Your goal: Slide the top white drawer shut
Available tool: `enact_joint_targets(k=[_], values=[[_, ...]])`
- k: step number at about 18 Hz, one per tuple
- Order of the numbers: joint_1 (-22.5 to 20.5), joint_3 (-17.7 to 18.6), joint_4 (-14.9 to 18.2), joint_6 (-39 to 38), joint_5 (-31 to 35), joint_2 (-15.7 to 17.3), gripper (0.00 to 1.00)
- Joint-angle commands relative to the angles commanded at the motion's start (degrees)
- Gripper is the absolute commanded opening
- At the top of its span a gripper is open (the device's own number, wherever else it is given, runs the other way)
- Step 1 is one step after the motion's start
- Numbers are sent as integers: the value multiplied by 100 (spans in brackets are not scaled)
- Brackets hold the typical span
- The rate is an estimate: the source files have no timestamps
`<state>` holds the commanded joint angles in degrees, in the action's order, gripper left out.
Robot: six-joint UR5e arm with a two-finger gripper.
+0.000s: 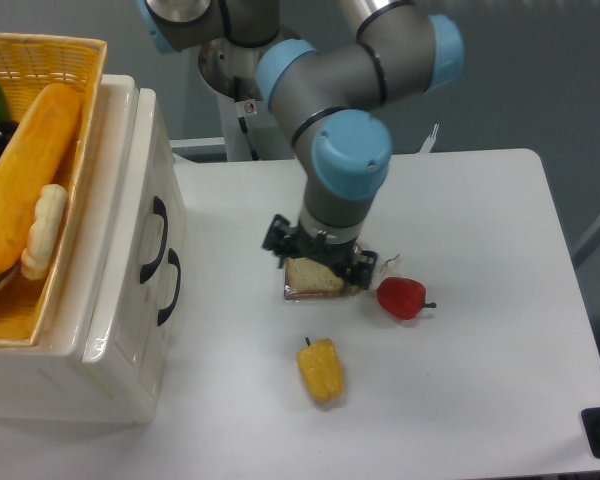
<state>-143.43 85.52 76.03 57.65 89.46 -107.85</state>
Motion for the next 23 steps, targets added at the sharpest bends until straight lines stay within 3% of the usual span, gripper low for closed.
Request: enact_joint_targets(k=[6, 16, 23], values=[[-272, -18, -80, 703, 528, 211, 100], [-993, 132, -27, 1644, 528, 721, 100], [-1081, 264, -27, 1794, 484, 870, 100]])
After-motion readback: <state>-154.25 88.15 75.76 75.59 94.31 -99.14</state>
